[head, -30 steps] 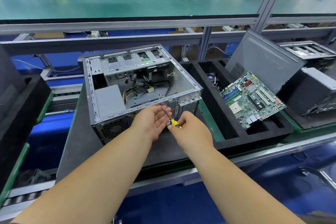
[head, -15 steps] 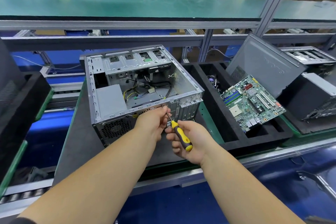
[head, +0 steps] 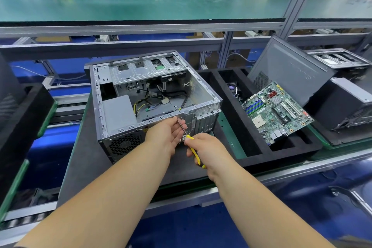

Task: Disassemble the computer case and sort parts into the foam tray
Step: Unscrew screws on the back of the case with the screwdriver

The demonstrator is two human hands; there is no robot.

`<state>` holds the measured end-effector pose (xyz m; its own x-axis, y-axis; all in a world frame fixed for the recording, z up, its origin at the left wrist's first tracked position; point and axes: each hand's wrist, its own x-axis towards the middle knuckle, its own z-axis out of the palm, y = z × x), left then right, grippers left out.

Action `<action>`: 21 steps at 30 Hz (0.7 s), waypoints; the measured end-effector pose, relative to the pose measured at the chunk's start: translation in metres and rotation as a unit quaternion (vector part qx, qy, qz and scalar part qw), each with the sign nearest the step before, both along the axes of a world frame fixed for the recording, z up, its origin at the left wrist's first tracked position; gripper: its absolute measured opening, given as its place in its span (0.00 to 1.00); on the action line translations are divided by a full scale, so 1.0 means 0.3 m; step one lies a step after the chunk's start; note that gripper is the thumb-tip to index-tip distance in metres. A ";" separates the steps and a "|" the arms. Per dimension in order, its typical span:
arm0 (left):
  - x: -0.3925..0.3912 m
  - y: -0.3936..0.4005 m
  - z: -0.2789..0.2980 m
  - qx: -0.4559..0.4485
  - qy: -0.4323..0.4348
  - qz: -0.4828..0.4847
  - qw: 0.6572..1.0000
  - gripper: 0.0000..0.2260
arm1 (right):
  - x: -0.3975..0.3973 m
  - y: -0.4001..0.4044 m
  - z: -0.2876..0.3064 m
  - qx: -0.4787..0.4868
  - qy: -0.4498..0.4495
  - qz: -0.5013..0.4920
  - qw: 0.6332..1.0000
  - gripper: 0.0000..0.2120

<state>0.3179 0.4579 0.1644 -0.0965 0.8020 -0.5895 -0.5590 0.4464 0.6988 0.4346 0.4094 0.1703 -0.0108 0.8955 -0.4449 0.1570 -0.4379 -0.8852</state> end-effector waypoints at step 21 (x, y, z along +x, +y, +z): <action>0.006 0.003 -0.014 0.008 -0.013 0.012 1.000 0.08 | -0.007 0.002 0.025 -0.084 0.092 0.011 0.992 0.08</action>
